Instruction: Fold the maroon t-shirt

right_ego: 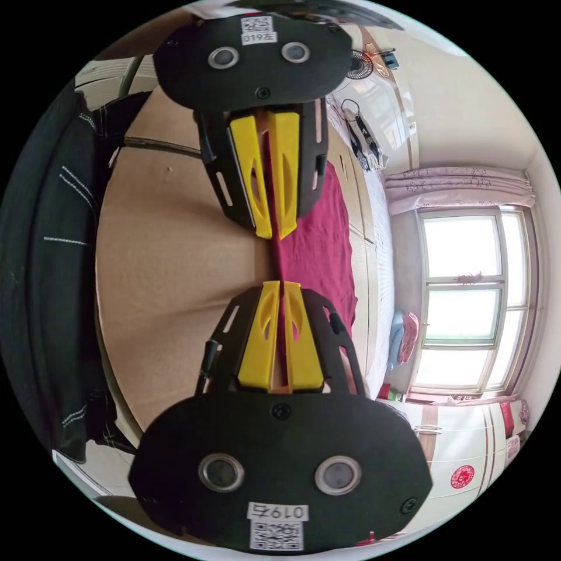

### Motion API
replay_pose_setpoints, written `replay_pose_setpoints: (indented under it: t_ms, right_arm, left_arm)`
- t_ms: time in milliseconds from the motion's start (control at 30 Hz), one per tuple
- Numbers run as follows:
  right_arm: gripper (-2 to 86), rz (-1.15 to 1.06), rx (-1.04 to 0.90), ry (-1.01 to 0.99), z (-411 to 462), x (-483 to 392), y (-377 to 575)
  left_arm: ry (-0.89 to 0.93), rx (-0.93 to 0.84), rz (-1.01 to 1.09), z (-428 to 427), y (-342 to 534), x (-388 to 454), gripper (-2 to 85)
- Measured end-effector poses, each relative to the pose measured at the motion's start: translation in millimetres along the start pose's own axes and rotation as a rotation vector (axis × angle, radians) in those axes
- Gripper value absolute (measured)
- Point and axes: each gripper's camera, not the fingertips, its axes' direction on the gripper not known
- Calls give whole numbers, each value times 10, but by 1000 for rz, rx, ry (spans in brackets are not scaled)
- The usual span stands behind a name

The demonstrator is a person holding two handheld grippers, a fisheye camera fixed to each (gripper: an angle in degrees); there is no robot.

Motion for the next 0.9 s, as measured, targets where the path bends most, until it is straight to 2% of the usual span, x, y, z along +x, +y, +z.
replay_pose_setpoints:
  t_ms: [233, 400, 633, 800, 900]
  right_arm:
    - [-5, 85, 52, -77, 22, 116, 106]
    - [21, 103, 54, -9, 56, 21, 146]
    - [69, 97, -79, 14, 135, 41, 501]
    - [63, 84, -133, 32, 224, 93, 607]
    - [27, 42, -183, 76, 332, 62, 617]
  left_arm:
    - [86, 39, -103, 126, 155, -90, 15]
    - [88, 44, -109, 253, 240, -55, 12]
    - [131, 78, -189, 318, 415, -188, 12]
    - [141, 89, -216, 343, 518, -255, 12]
    - [141, 89, -218, 341, 564, -278, 12]
